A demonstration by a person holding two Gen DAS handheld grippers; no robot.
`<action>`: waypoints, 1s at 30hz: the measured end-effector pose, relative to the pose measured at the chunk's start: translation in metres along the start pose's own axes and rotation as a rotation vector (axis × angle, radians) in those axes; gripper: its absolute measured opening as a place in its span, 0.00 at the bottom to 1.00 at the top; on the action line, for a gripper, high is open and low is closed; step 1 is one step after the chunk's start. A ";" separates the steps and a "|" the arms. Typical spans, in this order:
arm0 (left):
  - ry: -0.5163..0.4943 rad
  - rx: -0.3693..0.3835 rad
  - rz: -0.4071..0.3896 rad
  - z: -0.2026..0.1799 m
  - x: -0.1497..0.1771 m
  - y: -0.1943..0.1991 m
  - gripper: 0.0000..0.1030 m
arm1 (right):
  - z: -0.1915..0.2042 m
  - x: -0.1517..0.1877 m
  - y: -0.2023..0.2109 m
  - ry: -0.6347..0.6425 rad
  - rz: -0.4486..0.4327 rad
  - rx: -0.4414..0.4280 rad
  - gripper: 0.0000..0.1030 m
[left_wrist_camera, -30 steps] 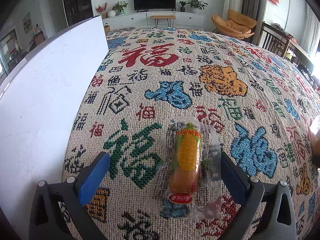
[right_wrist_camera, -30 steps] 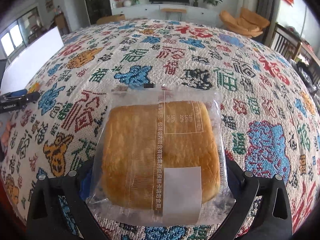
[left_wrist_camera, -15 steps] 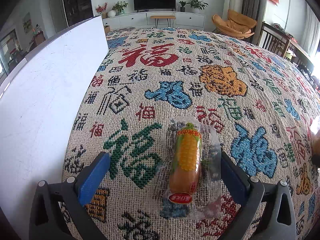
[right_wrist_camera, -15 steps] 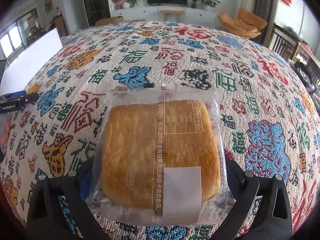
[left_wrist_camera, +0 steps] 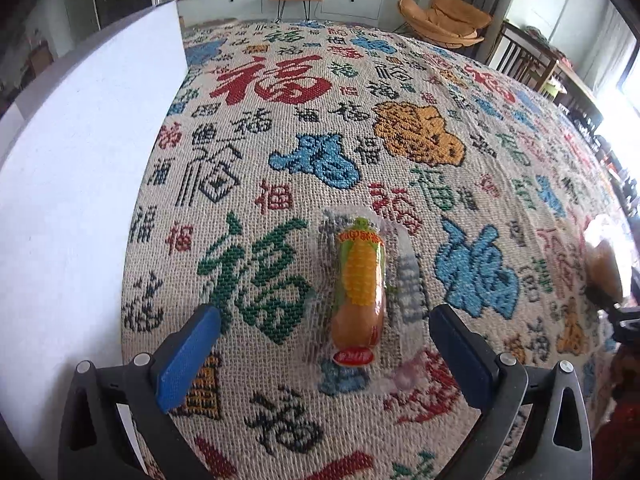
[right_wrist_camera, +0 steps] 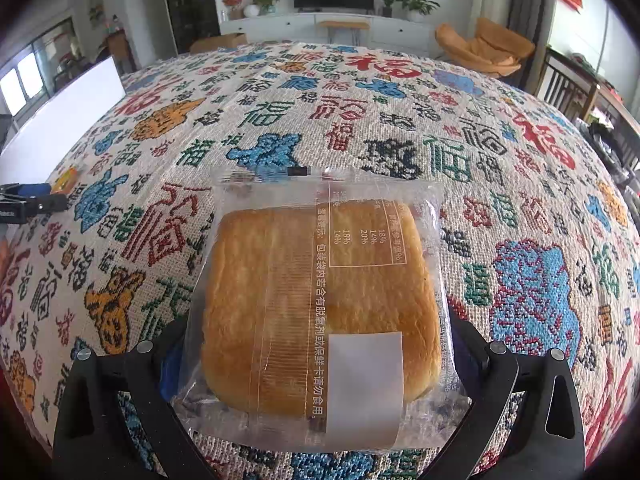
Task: Organize snacks
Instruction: 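Close the left tool on the corn sausage and lift it while the right tool holds bread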
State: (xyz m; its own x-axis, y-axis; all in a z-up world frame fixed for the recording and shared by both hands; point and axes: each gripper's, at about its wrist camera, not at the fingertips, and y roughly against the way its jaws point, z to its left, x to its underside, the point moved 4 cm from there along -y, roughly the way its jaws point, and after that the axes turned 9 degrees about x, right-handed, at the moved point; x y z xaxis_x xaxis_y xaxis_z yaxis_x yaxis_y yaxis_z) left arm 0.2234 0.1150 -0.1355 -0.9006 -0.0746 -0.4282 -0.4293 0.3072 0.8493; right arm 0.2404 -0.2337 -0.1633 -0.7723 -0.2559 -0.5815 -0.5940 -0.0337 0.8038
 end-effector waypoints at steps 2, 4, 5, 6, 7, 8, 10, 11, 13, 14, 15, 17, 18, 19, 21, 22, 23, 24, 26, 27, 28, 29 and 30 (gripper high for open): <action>0.040 0.034 0.001 0.000 0.002 0.004 1.00 | 0.000 0.000 0.000 0.000 0.001 -0.001 0.99; 0.023 0.011 0.011 -0.003 0.002 0.001 1.00 | 0.001 0.001 0.000 0.004 0.009 -0.003 0.99; -0.002 -0.020 0.021 -0.007 0.002 -0.002 1.00 | 0.000 0.001 0.000 0.007 0.026 -0.006 0.99; -0.025 -0.046 0.030 -0.010 0.001 -0.006 0.99 | -0.001 0.000 0.000 0.009 0.054 -0.009 0.98; -0.047 -0.067 0.036 -0.015 0.000 -0.010 0.99 | -0.002 -0.002 0.000 0.007 0.091 -0.008 0.98; -0.065 -0.081 0.039 -0.019 -0.001 -0.013 0.96 | -0.004 -0.004 0.000 -0.002 0.127 -0.011 0.98; -0.105 -0.125 0.038 -0.026 -0.004 -0.018 0.89 | -0.009 -0.009 0.003 -0.045 0.174 -0.054 0.98; -0.119 -0.117 0.021 -0.029 -0.006 -0.016 0.77 | -0.011 -0.013 0.004 -0.066 0.189 -0.072 0.98; -0.129 -0.123 -0.003 -0.033 -0.008 -0.011 0.49 | -0.012 -0.016 0.000 -0.071 0.232 -0.085 0.97; -0.126 -0.121 0.004 -0.033 -0.008 -0.010 0.44 | -0.011 -0.015 -0.003 -0.059 0.260 -0.080 0.94; -0.119 -0.116 0.003 -0.032 -0.007 -0.008 0.43 | -0.012 -0.015 -0.004 -0.051 0.275 -0.068 0.93; -0.087 -0.085 -0.013 -0.027 -0.002 0.000 0.42 | -0.016 -0.017 0.001 -0.072 0.277 -0.070 0.73; -0.065 -0.053 -0.030 -0.026 0.002 0.007 0.41 | -0.019 -0.018 0.007 -0.097 0.273 -0.083 0.73; -0.046 -0.014 -0.056 -0.025 0.004 0.017 0.39 | -0.022 -0.020 0.014 -0.125 0.262 -0.101 0.73; -0.010 0.051 -0.089 -0.027 0.008 0.034 0.27 | -0.024 -0.026 0.029 -0.153 0.235 -0.128 0.72; 0.010 0.086 -0.106 -0.028 0.009 0.044 0.23 | -0.023 -0.029 0.036 -0.153 0.224 -0.129 0.72; 0.032 0.141 -0.123 -0.029 0.011 0.055 0.20 | -0.020 -0.034 0.044 -0.154 0.208 -0.136 0.72; 0.052 0.178 -0.139 -0.030 0.011 0.064 0.18 | -0.016 -0.041 0.052 -0.154 0.191 -0.152 0.72; 0.080 0.228 -0.190 -0.031 0.010 0.089 0.18 | -0.002 -0.060 0.070 -0.143 0.147 -0.191 0.72; 0.077 0.230 -0.214 -0.031 0.009 0.100 0.18 | 0.008 -0.071 0.080 -0.131 0.120 -0.210 0.72; 0.075 0.224 -0.233 -0.031 0.006 0.109 0.18 | 0.020 -0.084 0.090 -0.115 0.089 -0.232 0.72; 0.073 0.221 -0.242 -0.030 0.005 0.115 0.18 | 0.033 -0.093 0.100 -0.105 0.061 -0.252 0.72; 0.075 0.219 -0.248 -0.027 0.005 0.121 0.18 | 0.044 -0.103 0.110 -0.100 0.033 -0.277 0.72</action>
State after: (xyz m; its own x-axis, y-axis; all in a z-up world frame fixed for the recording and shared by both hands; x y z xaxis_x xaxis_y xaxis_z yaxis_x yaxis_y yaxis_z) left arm 0.1650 0.1258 -0.0264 -0.7763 -0.2402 -0.5828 -0.6188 0.4667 0.6319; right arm 0.2449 -0.1685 -0.0203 -0.8168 -0.1653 -0.5527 -0.4945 -0.2927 0.8184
